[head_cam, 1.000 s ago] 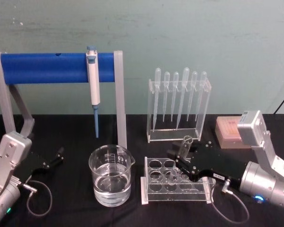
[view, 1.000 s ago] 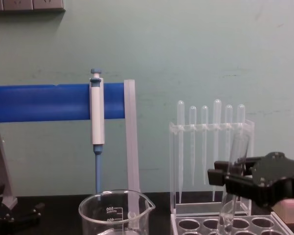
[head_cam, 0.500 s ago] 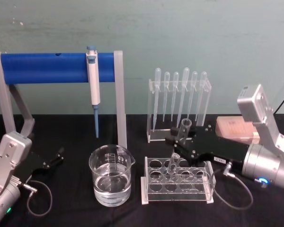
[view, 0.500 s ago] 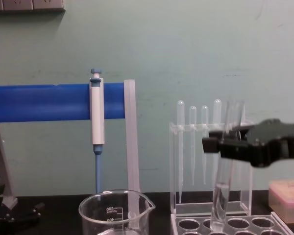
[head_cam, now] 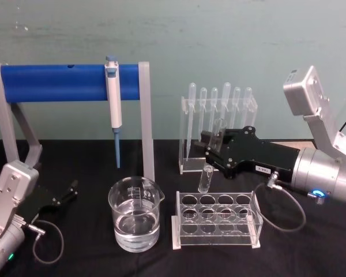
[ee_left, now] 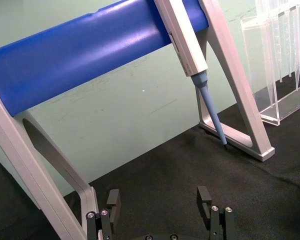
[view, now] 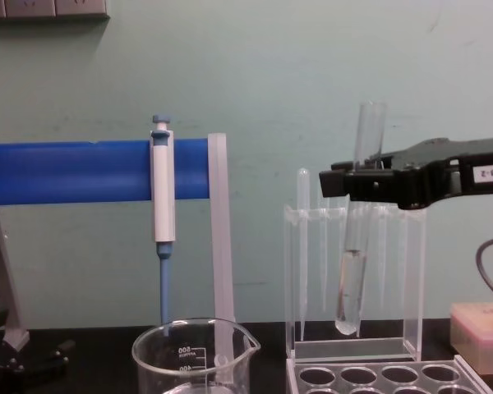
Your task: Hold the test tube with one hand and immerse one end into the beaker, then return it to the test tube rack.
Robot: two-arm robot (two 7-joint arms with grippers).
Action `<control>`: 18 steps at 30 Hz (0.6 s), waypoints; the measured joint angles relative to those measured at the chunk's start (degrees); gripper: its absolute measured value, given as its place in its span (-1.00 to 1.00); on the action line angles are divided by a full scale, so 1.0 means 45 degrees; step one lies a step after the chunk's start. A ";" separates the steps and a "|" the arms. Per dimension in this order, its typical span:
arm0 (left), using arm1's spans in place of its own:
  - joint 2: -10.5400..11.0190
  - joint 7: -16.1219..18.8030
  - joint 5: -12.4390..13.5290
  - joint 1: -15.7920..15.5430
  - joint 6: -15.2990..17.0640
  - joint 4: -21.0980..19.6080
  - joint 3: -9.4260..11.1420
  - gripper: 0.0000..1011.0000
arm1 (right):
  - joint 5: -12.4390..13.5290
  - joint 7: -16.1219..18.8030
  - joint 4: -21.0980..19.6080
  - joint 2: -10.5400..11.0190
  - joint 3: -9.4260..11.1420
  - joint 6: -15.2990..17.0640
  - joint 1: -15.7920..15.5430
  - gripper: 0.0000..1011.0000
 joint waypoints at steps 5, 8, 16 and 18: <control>0.0000 0.0000 0.0000 0.0000 0.0000 0.0000 0.0001 0.98 | 0.0205 -0.0092 0.0011 -0.0015 -0.0142 0.0200 0.0226 -0.55; 0.0000 0.0000 0.0000 0.0000 0.0000 0.0000 0.0000 0.98 | 0.0324 -0.0113 0.0030 -0.0019 -0.0220 0.0288 0.0350 -0.55; 0.0000 0.0000 0.0000 0.0000 0.0000 0.0000 0.0000 0.98 | 0.0537 -0.0214 0.0023 -0.0015 -0.0396 0.0451 0.0626 -0.55; 0.0000 0.0000 0.0000 0.0000 0.0000 0.0000 0.0001 0.98 | 0.0569 -0.0219 0.0023 -0.0038 -0.0465 0.0475 0.0754 -0.55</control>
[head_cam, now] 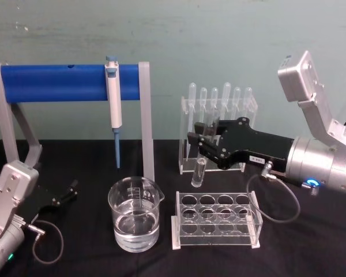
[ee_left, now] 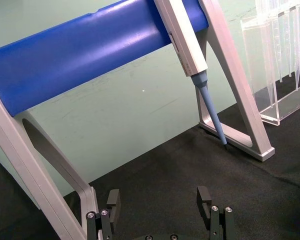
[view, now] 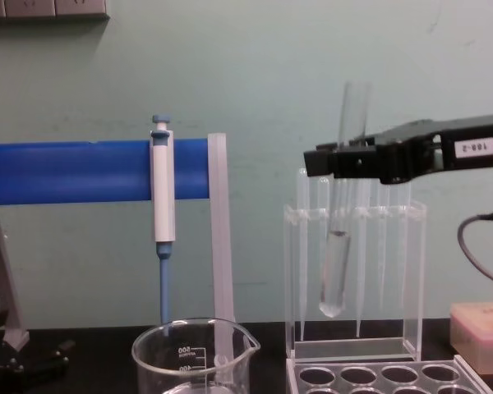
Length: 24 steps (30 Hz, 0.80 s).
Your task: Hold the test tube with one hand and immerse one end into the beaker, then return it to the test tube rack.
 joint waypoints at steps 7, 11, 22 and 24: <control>0.0000 0.0000 0.0000 0.0000 0.0000 0.0000 -0.0001 0.98 | 0.0057 0.0019 0.0026 -0.0131 -0.0247 0.0018 0.0417 -0.55; 0.0000 0.0000 0.0000 0.0000 0.0000 0.0000 0.0000 0.98 | 0.0093 0.0068 0.0106 -0.0246 -0.0441 0.0000 0.0632 -0.55; 0.0000 0.0000 0.0000 0.0001 0.0000 0.0000 0.0000 0.98 | 0.0212 0.0181 0.0344 -0.0536 -0.0779 -0.0130 0.0999 -0.55; 0.0000 0.0000 0.0000 -0.0001 0.0000 0.0000 0.0000 0.98 | 0.0218 0.0218 0.0406 -0.0676 -0.0918 -0.0173 0.1136 -0.55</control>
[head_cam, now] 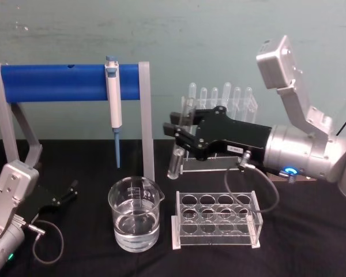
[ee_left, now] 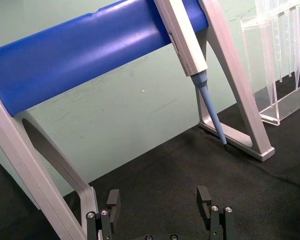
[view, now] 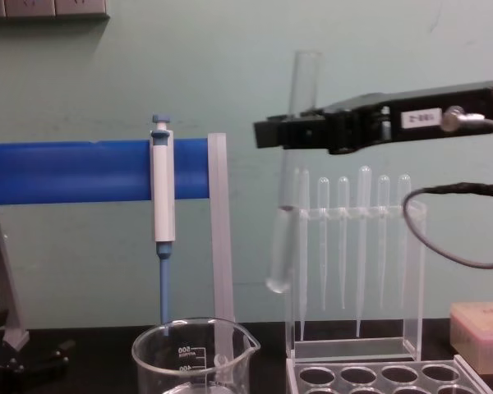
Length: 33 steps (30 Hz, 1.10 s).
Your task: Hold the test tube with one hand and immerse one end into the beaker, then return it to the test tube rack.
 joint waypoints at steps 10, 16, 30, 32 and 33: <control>0.0000 0.0000 0.0000 0.0000 0.0000 0.0000 0.0000 0.98 | -0.0116 0.0279 0.0508 -0.0740 -0.0806 -0.0142 0.0593 -0.55; 0.0000 0.0000 -0.0001 0.0000 0.0000 0.0000 0.0000 0.98 | -0.0324 0.0459 0.0986 -0.1095 -0.1225 -0.0437 0.0748 -0.55; 0.0000 0.0000 0.0000 0.0001 0.0001 0.0000 0.0000 0.98 | -0.1077 0.1046 0.3064 -0.1929 -0.1836 -0.1860 0.0852 -0.55; 0.0000 0.0000 0.0000 0.0001 0.0000 0.0000 0.0000 0.98 | -0.1188 0.1138 0.3353 -0.2036 -0.1853 -0.2111 0.0828 -0.55; 0.0000 0.0000 0.0000 0.0000 0.0001 0.0000 0.0000 0.98 | -0.1222 0.1168 0.3458 -0.2071 -0.1856 -0.2208 0.0814 -0.55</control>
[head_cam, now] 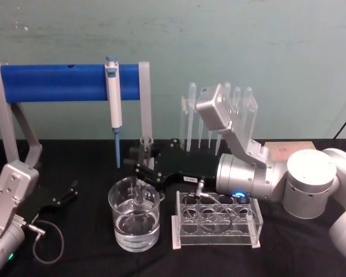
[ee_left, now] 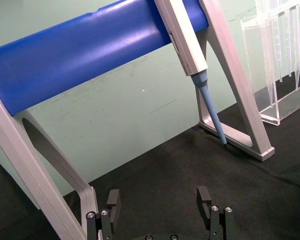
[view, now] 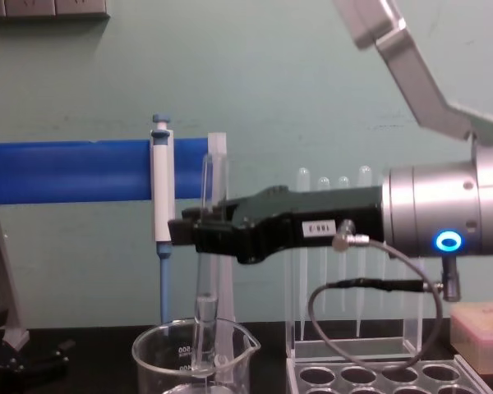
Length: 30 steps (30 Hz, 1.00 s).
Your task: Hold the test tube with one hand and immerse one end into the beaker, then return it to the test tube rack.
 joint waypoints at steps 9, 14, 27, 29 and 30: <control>0.0000 0.0000 0.0001 0.0000 -0.0001 0.0000 0.0000 0.98 | -0.0480 0.0303 0.0950 -0.0362 -0.0003 -0.0851 -0.0131 -0.55; 0.0000 0.0000 0.0001 0.0001 -0.0001 0.0000 0.0000 0.98 | -0.0722 0.0433 0.1380 -0.0560 -0.0029 -0.1083 -0.0176 -0.55; 0.0000 0.0000 0.0000 0.0001 0.0000 0.0000 0.0000 0.98 | -0.0994 0.0611 0.1851 -0.0869 0.0032 -0.1308 -0.0363 -0.55; 0.0000 0.0001 0.0000 0.0001 0.0000 0.0000 0.0000 0.98 | -0.1016 0.0619 0.1878 -0.0895 0.0043 -0.1308 -0.0386 -0.55; 0.0000 0.0000 0.0000 0.0000 -0.0001 0.0000 0.0000 0.98 | -0.1027 0.0623 0.1892 -0.0905 0.0048 -0.1308 -0.0396 -0.55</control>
